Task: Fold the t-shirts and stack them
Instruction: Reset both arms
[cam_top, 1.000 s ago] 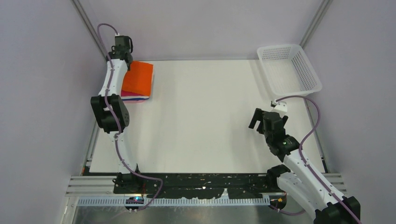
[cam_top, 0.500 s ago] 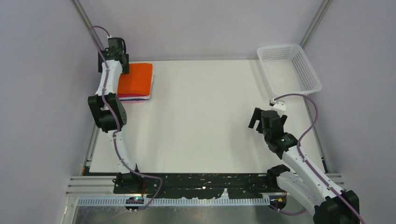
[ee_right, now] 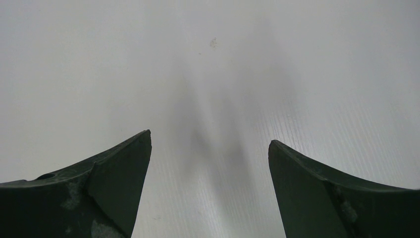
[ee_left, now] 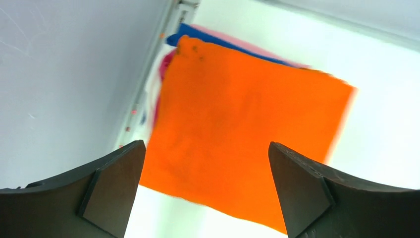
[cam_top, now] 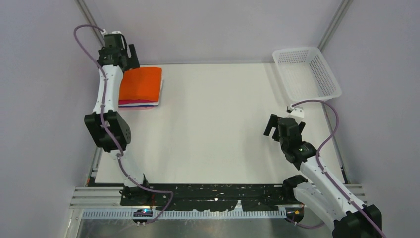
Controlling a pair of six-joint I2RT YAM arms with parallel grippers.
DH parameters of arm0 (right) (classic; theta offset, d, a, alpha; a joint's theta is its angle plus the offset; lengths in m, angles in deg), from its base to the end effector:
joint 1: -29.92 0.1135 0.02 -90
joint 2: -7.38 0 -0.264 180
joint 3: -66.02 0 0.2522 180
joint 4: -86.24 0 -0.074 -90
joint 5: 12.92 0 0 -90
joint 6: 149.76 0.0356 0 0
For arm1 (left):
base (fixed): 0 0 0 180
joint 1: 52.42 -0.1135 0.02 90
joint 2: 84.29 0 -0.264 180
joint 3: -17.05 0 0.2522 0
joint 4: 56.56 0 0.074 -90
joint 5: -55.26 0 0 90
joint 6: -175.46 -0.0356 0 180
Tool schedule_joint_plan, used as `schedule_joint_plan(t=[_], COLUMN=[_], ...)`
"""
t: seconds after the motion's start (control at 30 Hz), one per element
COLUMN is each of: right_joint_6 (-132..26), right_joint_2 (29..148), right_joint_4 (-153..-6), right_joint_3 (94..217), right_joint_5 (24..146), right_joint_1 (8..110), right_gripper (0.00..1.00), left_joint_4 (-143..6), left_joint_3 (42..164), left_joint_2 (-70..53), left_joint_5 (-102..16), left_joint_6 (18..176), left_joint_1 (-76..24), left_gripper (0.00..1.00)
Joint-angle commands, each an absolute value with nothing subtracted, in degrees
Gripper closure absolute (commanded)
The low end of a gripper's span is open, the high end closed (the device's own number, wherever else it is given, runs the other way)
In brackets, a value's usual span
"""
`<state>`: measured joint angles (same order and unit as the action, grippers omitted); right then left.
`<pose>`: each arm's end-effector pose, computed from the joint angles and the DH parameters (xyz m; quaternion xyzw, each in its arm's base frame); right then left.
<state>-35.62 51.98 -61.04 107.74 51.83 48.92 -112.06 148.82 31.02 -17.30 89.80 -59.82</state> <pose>0.1659 0.0411 0.2244 0.1387 0.8626 -0.0168 0.4863 0.4534 0.0696 0.3556 -0.1561 0.8810 0.1482 0.4214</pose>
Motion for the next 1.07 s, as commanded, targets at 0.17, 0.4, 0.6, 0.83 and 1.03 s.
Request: schedule_joint_plan(t=[0.17, 0.4, 0.6, 0.83, 1.03], right_joint_6=[-34.58, -33.98, -32.79, -31.94, -31.94], right_joint_2=[48.60, 45.51, 41.31, 37.58, 37.27], right_joint_4=[-60.83, -59.31, -59.61, -60.60, -61.65], right_joint_3=[110.14, 109.59, 106.16, 103.25, 102.42], right_joint_5=[54.88, 56.31, 55.85, 55.62, 55.60], right_joint_1=[48.81, 48.77, 48.81, 48.72, 48.78], right_gripper=[0.05, 0.05, 0.05, 0.05, 0.05], left_joint_4=[-98.62, -83.84, -74.46, -75.02, -74.45], left_joint_3=[122.50, 85.02, 60.58, 56.05, 54.32], left_joint_2=[3.17, -18.85, -31.29, -38.57, -41.30], left_joint_5=[-37.19, -31.14, -25.48, -24.59, -24.69], left_joint_6=[107.75, 112.70, 115.58, 115.28, 115.13], left_joint_1=[-55.61, -41.35, -30.50, -30.45, -30.45], left_gripper=[0.00, 0.00, 0.00, 0.00, 0.00])
